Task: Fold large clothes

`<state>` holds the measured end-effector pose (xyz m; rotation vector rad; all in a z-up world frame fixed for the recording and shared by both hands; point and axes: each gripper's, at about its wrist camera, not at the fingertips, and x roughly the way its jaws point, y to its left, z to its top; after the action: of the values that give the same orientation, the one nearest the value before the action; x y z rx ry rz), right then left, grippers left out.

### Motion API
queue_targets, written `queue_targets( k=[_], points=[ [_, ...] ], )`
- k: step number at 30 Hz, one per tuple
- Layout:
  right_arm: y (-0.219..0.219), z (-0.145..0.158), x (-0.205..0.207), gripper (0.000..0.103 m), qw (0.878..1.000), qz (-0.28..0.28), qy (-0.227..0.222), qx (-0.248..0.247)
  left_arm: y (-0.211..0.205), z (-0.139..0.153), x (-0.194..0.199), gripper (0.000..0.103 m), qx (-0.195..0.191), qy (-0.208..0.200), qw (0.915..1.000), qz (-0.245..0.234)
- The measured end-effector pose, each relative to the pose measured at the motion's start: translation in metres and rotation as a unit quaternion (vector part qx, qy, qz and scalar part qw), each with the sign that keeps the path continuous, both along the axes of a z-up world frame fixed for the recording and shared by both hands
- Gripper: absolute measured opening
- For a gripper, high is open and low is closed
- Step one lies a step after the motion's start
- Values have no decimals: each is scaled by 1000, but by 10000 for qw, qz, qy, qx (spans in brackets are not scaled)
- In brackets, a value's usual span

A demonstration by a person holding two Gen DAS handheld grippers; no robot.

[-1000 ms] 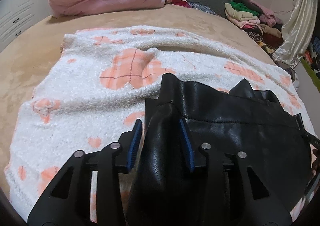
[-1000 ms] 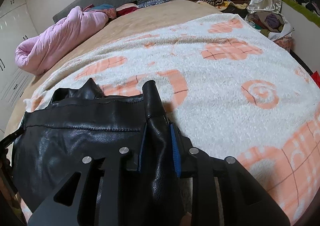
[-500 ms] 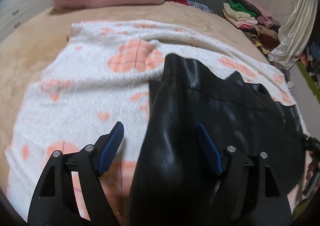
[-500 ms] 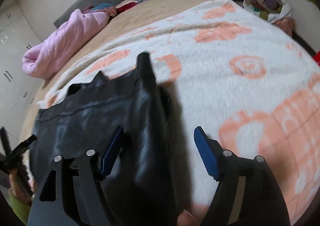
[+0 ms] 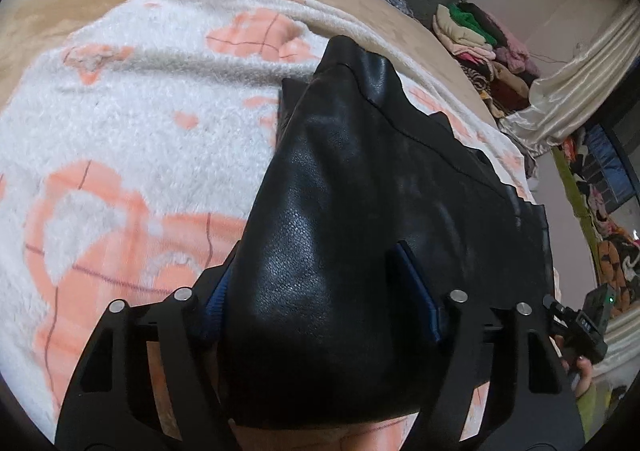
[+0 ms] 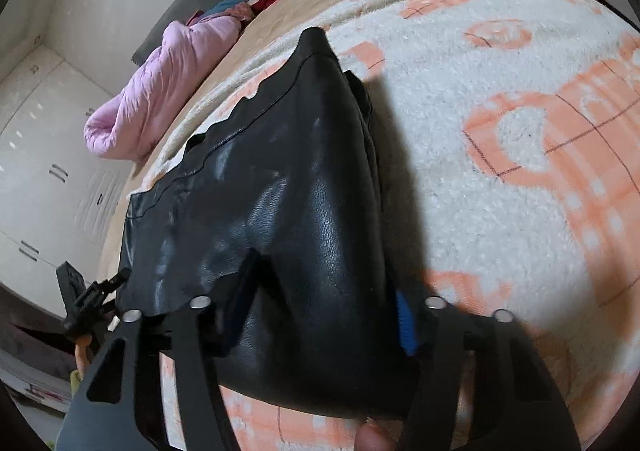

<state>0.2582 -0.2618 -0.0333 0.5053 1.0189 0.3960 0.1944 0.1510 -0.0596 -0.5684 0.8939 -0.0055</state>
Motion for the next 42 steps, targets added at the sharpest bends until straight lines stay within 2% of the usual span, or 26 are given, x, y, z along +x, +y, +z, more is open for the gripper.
queue_targets(
  k=[2, 5, 11, 14, 18, 20, 22, 24, 27, 29, 31, 33, 35, 38, 42],
  points=[
    [2, 1, -1, 44, 9999, 69, -50, -99, -3, 1, -3, 52, 57, -13, 10000, 7],
    [1, 3, -2, 37, 9998, 114, -87, -126, -8, 5, -8, 45, 124, -9, 9999, 33],
    [-9, 10, -10, 34, 9999, 99, -77, -117, -13, 8, -37, 43, 34, 14, 10000, -6],
    [-11, 13, -19, 35, 9996, 101, -106, -234, -19, 10, -56, 43, 139, -20, 9999, -74],
    [-6, 17, -30, 49, 9976, -18, -189, -672, -20, 13, -68, 43, 129, -59, 9999, -77],
    [-2, 20, -36, 56, 9961, -47, -247, -844, -20, 15, -66, 44, 243, -54, 9996, -105],
    [4, 25, -45, 69, 9920, -84, -395, -1199, -19, 16, -65, 46, 273, -50, 9996, -97],
    [8, 33, -53, 70, 9867, -219, -604, -1492, -20, 18, -65, 48, 284, -55, 9995, -88],
    [15, 53, -72, 72, 9711, -521, -1169, -2013, -20, 21, -67, 53, 399, -90, 9991, -67],
    [24, 67, -86, 72, 9657, -520, -1559, -2010, -20, 23, -68, 55, 503, -105, 9987, -67],
    [40, 75, -97, 72, 9646, -322, -1786, -1914, -22, 26, -70, 55, 650, -135, 9978, -47],
    [65, 78, -106, 72, 9617, 109, -1950, -1925, -21, 29, -72, 57, 731, -177, 9972, -44],
    [94, 75, -110, 71, 9577, 523, -2005, -1998, -20, 31, -73, 64, 783, -217, 9967, -15],
    [133, 61, -112, 64, 9545, 990, -1928, -2051, -17, 32, -74, 64, 756, -220, 9969, 4],
    [167, 49, -110, 53, 9544, 1212, -1743, -2101, -13, 30, -74, 64, 679, -223, 9974, -5]
  ],
)
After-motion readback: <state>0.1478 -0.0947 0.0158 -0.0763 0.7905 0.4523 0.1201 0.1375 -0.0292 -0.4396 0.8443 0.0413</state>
